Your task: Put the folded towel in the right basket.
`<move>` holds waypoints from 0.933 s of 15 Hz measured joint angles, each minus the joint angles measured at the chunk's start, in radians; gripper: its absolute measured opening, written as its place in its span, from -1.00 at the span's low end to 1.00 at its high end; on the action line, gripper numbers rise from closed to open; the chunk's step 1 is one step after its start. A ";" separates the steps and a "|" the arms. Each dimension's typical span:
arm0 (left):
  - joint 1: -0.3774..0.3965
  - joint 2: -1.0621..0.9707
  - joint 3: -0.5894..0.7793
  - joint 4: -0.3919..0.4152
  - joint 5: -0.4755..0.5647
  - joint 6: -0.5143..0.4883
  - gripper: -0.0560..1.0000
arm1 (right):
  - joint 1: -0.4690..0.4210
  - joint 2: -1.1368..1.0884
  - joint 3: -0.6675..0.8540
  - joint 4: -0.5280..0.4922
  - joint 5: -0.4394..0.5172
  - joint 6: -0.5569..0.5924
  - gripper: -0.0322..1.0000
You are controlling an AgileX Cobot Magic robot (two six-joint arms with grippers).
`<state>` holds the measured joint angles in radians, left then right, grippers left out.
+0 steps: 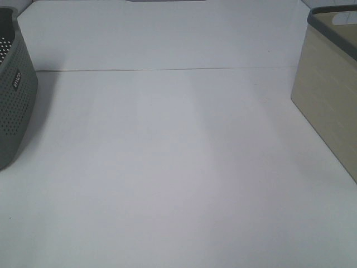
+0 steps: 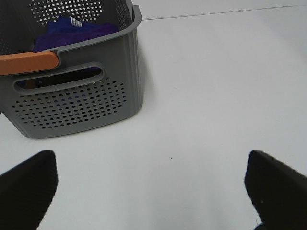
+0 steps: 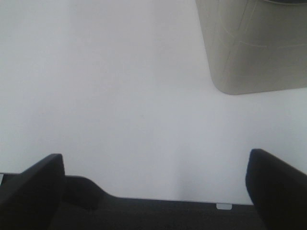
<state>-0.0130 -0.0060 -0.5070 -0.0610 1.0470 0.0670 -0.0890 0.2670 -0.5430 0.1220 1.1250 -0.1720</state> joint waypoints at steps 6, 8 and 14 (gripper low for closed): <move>0.000 0.000 0.000 0.000 0.000 0.000 0.98 | 0.052 -0.187 0.074 -0.059 0.001 -0.003 0.96; 0.000 0.000 0.000 0.000 0.000 0.000 0.98 | 0.058 -0.269 0.075 -0.059 0.003 -0.003 0.96; 0.000 0.000 0.000 0.000 0.000 0.000 0.98 | 0.058 -0.269 0.089 -0.096 -0.008 0.072 0.96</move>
<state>-0.0130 -0.0060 -0.5070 -0.0610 1.0470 0.0670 -0.0310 -0.0020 -0.4540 0.0260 1.1170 -0.1000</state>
